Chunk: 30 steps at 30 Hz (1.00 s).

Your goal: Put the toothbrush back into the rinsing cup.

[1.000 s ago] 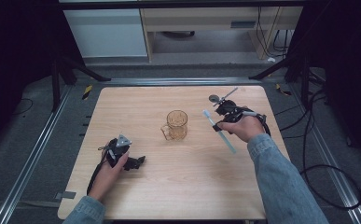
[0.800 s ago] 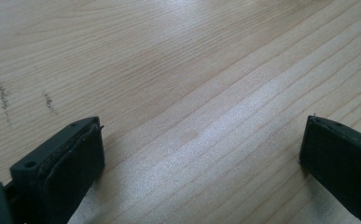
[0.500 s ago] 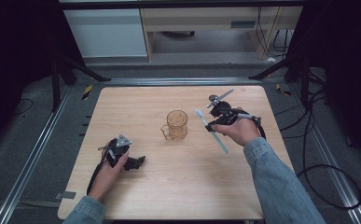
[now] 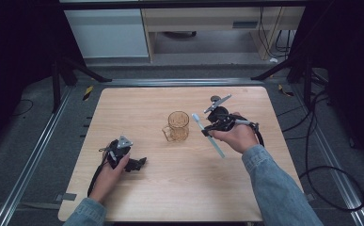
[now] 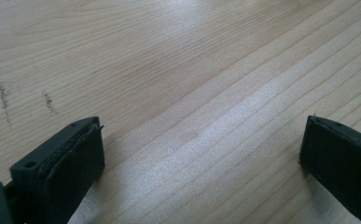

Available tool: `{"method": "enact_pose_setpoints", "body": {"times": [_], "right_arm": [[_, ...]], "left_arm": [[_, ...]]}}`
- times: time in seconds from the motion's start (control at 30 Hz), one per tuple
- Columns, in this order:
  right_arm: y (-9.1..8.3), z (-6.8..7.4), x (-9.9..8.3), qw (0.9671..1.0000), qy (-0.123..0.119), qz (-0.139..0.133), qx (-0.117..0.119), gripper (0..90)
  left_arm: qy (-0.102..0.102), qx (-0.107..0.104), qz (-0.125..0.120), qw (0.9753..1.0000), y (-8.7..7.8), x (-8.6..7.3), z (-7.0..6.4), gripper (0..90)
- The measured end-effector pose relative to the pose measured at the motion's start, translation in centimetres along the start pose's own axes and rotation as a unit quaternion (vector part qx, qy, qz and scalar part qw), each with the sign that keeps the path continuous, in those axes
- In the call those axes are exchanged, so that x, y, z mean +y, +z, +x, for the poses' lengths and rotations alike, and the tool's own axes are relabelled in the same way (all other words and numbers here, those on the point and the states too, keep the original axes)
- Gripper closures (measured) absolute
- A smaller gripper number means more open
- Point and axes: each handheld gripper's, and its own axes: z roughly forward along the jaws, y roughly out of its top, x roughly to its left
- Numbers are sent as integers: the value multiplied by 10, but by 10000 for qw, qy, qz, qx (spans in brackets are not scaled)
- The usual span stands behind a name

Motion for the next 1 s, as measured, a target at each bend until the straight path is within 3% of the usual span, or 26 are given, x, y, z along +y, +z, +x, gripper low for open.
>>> {"method": "enact_pose_setpoints", "body": {"times": [0.57,1.0], "right_arm": [[13,40,1,9984,242,-501,-121,795],[15,59,13,9924,366,-1171,-116,795]], "left_arm": [[-11,2,-9,10000,0,0,0,0],[-13,8,-20,10000,0,0,0,0]]}}
